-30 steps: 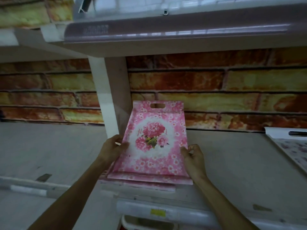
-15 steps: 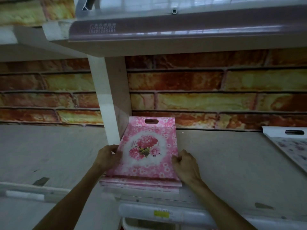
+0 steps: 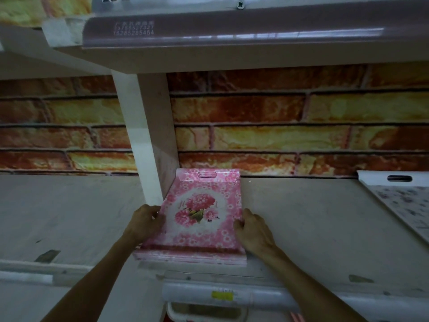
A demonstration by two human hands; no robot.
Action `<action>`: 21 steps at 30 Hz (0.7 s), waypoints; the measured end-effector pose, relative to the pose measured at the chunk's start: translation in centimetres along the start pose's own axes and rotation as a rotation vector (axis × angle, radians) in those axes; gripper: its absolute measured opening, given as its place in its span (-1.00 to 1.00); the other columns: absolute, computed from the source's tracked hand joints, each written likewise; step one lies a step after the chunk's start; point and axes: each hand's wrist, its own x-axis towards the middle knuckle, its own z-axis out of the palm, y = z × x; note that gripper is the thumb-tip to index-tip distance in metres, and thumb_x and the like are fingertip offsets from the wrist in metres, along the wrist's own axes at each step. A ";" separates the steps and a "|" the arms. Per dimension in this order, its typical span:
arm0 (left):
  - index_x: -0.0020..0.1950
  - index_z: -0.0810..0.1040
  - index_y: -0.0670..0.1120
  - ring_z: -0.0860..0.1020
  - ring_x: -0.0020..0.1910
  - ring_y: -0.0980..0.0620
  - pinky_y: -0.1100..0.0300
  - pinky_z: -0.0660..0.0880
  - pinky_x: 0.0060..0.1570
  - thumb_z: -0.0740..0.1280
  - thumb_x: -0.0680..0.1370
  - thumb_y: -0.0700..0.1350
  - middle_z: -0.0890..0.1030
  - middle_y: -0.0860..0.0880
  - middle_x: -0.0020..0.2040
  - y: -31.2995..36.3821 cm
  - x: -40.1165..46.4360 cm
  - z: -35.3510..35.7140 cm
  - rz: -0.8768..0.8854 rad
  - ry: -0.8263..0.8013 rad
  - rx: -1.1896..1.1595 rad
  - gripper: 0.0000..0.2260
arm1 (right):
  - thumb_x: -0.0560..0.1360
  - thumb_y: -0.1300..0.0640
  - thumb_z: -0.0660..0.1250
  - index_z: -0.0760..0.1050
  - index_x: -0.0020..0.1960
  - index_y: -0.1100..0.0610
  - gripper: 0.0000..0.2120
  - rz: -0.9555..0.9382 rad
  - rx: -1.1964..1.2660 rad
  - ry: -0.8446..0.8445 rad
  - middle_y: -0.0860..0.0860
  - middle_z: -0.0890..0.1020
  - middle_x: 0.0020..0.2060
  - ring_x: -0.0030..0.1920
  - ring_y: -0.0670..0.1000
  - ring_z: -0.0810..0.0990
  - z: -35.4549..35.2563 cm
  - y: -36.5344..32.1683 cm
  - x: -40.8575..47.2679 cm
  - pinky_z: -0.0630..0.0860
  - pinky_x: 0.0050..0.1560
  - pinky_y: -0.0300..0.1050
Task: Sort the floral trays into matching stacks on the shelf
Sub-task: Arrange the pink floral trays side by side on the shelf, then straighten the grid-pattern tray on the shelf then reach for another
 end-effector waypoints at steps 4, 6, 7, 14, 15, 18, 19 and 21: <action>0.29 0.55 -0.17 0.58 0.09 -0.16 0.08 0.48 0.11 0.25 0.60 -0.07 0.57 -0.22 0.18 0.0 0.3 -0.3 -0.023 -0.019 0.055 -0.69 | 0.60 -0.05 0.13 0.37 -0.06 0.12 -0.76 0.016 0.031 -0.066 0.11 0.61 -0.07 -0.09 0.12 0.61 -1.1 -0.1 0.0 0.58 -0.07 -0.02; 0.32 0.50 -0.16 0.57 0.08 -0.15 0.04 0.49 0.11 0.27 0.59 -0.07 0.52 -0.22 0.18 0.4 0.1 -0.5 -0.012 0.004 0.052 -0.67 | 0.61 -0.05 0.14 0.38 -0.08 0.11 -0.76 0.009 0.086 -0.090 0.06 0.60 -0.12 -0.10 0.09 0.60 -2.0 0.1 0.0 0.53 -0.10 -0.09; 0.32 0.50 -0.15 0.56 0.04 -0.14 0.04 0.50 0.08 0.28 0.59 -0.07 0.52 -0.21 0.17 0.7 0.0 -0.6 0.011 0.032 0.035 -0.67 | 0.61 -0.05 0.16 0.39 -0.09 0.11 -0.75 -0.001 0.099 -0.085 0.03 0.59 -0.15 -0.13 0.06 0.59 -2.6 0.2 -0.2 0.49 -0.14 -0.13; 0.02 0.61 0.07 0.59 -0.24 0.09 0.27 0.47 -0.20 0.31 0.59 -0.08 0.61 -0.01 -0.18 5.4 -1.9 -1.6 0.186 0.175 -0.372 -0.90 | 0.56 -0.12 0.25 0.38 -0.21 0.00 -0.75 -0.075 0.109 0.074 -0.10 0.51 -0.39 -0.30 -0.02 0.54 -5.3 1.9 -2.7 0.52 -0.21 -0.02; -0.03 0.61 0.10 0.56 -0.34 0.20 0.36 0.46 -0.28 0.32 0.59 -0.10 0.62 0.02 -0.23 6.4 -2.0 -1.5 0.209 0.170 -0.461 -0.89 | 0.55 -0.12 0.25 0.36 -0.24 -0.03 -0.75 -0.086 0.093 0.106 -0.10 0.51 -0.41 -0.32 -0.03 0.54 -5.8 2.4 -3.3 0.53 -0.21 -0.01; 0.02 0.65 0.06 0.49 -0.44 0.12 0.31 0.43 -0.40 0.31 0.60 -0.10 0.60 -0.07 -0.32 9.5 -2.0 -0.5 0.255 0.104 -0.683 -0.87 | 0.55 -0.14 0.24 0.32 -0.27 -0.05 -0.72 -0.102 0.083 0.207 -0.11 0.47 -0.45 -0.37 -0.07 0.49 -7.5 4.0 -5.1 0.52 -0.25 -0.02; 0.05 0.65 0.06 0.46 -0.43 0.06 0.25 0.41 -0.40 0.29 0.61 -0.07 0.59 -0.08 -0.32 10.8 -2.2 -0.2 0.252 0.078 -0.755 -0.86 | 0.55 -0.15 0.24 0.33 -0.26 -0.04 -0.71 -0.110 0.084 0.239 -0.11 0.46 -0.46 -0.39 -0.09 0.48 -8.0 4.5 -5.7 0.52 -0.27 -0.03; 0.06 0.64 0.04 0.42 -0.47 0.02 0.27 0.33 -0.46 0.27 0.62 -0.09 0.56 -0.05 -0.30 12.9 -2.4 0.7 0.244 0.023 -0.891 -0.85 | 0.56 -0.14 0.24 0.34 -0.25 -0.02 -0.71 -0.134 0.079 0.287 -0.10 0.43 -0.48 -0.43 -0.10 0.43 -9.1 5.5 -7.1 0.49 -0.32 -0.05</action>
